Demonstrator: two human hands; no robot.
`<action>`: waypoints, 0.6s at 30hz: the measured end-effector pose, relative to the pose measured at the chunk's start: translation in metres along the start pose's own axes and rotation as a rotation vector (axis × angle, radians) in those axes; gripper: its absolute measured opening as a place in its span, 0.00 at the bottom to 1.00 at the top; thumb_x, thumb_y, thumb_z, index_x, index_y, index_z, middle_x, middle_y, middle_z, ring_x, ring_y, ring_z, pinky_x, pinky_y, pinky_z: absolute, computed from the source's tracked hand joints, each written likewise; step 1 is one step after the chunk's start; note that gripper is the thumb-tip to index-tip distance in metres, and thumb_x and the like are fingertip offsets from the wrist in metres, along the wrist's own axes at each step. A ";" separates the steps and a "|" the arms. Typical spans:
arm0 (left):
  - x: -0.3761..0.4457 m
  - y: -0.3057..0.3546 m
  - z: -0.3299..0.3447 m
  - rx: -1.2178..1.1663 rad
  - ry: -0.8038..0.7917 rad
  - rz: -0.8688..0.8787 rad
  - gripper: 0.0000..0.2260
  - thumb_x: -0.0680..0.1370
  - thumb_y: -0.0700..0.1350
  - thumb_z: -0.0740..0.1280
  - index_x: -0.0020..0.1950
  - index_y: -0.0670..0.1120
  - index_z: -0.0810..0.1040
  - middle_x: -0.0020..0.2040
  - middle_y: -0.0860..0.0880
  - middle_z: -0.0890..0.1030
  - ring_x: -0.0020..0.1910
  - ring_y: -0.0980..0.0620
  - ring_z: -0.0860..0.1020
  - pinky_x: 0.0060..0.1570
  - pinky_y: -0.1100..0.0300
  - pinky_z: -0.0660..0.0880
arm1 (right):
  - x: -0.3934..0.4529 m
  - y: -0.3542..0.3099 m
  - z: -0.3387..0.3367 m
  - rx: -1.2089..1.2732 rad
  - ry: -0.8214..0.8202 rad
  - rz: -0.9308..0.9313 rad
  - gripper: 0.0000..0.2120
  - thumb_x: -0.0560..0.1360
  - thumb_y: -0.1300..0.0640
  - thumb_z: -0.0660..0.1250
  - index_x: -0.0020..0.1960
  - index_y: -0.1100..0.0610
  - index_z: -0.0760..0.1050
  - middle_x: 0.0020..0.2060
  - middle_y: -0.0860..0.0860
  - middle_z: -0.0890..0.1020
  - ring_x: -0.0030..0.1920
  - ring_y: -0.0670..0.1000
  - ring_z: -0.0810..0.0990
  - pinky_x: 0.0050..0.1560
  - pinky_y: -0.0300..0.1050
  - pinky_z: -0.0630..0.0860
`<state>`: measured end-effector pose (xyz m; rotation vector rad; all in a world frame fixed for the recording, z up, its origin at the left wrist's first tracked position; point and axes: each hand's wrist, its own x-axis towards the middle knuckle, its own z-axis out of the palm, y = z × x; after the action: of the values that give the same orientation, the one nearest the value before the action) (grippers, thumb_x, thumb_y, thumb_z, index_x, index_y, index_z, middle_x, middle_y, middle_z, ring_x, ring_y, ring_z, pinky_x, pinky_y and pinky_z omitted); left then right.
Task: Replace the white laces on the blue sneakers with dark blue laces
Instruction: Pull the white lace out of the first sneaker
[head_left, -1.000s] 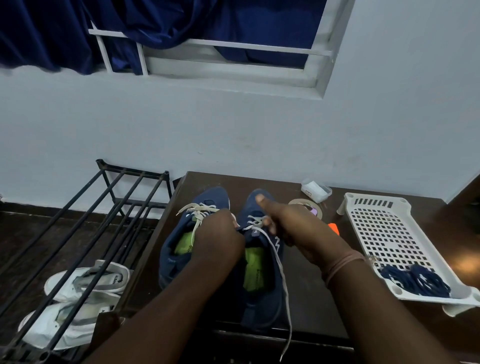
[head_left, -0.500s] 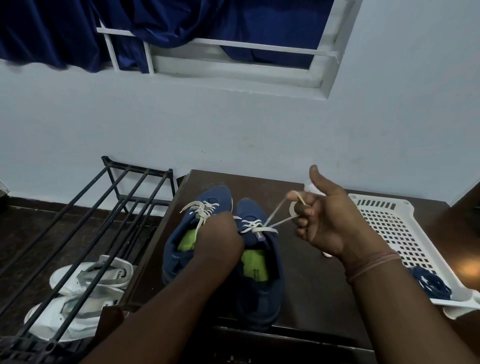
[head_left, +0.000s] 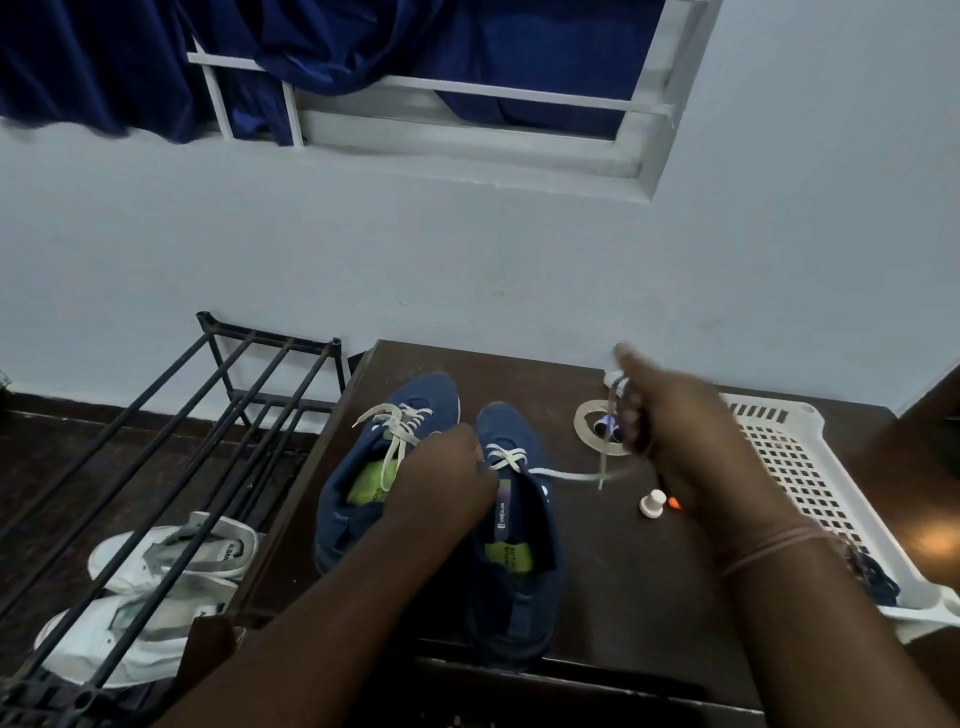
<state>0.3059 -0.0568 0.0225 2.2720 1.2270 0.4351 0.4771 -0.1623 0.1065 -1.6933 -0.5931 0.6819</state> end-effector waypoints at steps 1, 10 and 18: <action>0.001 0.001 0.000 -0.026 0.018 0.024 0.04 0.76 0.48 0.66 0.46 0.48 0.75 0.43 0.49 0.80 0.45 0.47 0.78 0.45 0.52 0.75 | -0.002 0.009 0.005 -0.349 -0.032 -0.041 0.22 0.78 0.45 0.66 0.30 0.54 0.68 0.25 0.52 0.69 0.29 0.53 0.69 0.35 0.50 0.71; 0.010 -0.004 0.003 0.023 0.025 0.142 0.08 0.76 0.40 0.63 0.50 0.50 0.79 0.47 0.48 0.81 0.45 0.47 0.78 0.45 0.51 0.75 | -0.007 0.056 0.057 -0.873 -0.136 -0.026 0.19 0.70 0.48 0.74 0.53 0.58 0.72 0.47 0.54 0.79 0.49 0.56 0.79 0.41 0.43 0.68; 0.004 -0.013 0.007 0.363 0.033 0.346 0.18 0.77 0.43 0.65 0.65 0.58 0.77 0.56 0.46 0.74 0.52 0.43 0.75 0.51 0.51 0.74 | 0.002 0.058 0.035 -0.685 -0.188 0.165 0.06 0.74 0.60 0.69 0.40 0.57 0.74 0.35 0.56 0.81 0.31 0.55 0.82 0.35 0.51 0.84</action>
<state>0.3031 -0.0497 0.0096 2.8159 0.9898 0.3979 0.4558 -0.1494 0.0434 -2.3475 -0.8947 0.8176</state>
